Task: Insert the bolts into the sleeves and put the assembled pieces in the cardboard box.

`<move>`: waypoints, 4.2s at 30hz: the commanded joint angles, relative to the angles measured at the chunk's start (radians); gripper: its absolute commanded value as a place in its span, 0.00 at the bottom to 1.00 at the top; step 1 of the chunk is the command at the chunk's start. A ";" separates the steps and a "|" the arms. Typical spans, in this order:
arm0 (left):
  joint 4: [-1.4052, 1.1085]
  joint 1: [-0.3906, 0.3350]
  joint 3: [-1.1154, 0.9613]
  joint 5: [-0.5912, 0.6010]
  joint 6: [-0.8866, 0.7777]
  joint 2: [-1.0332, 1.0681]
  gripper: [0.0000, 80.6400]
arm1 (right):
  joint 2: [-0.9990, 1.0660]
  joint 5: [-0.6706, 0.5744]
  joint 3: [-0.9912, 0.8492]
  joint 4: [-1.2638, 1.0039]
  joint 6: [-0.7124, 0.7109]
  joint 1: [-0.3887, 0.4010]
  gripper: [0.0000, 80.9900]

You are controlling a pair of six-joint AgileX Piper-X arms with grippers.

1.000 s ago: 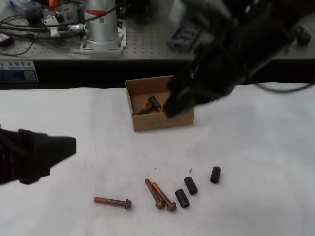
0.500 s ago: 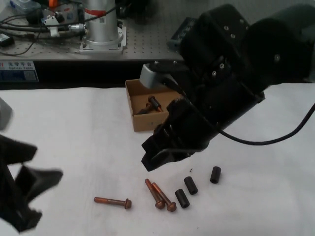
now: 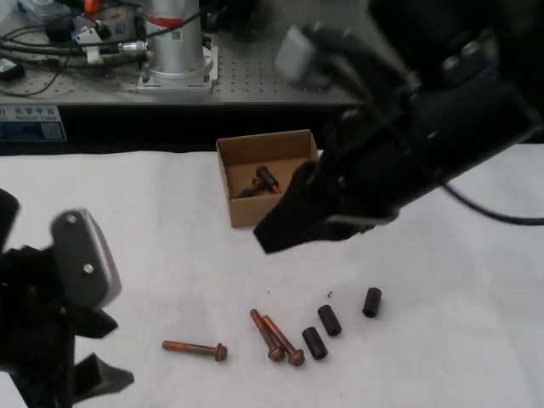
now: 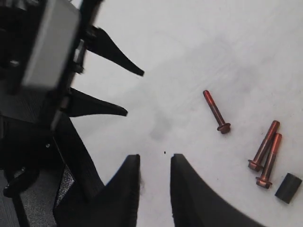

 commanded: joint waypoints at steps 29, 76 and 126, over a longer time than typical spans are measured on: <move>0.104 -0.166 -0.327 -0.170 0.257 0.518 0.44 | -0.182 0.009 -0.002 0.098 -0.073 0.001 0.23; 0.080 -0.277 -0.447 -0.174 0.158 0.749 0.43 | -0.182 0.017 -0.002 0.112 -0.090 0.001 0.23; -0.447 -0.268 -0.448 0.351 -1.824 0.663 0.21 | -0.190 0.017 -0.002 0.092 -0.057 0.001 0.23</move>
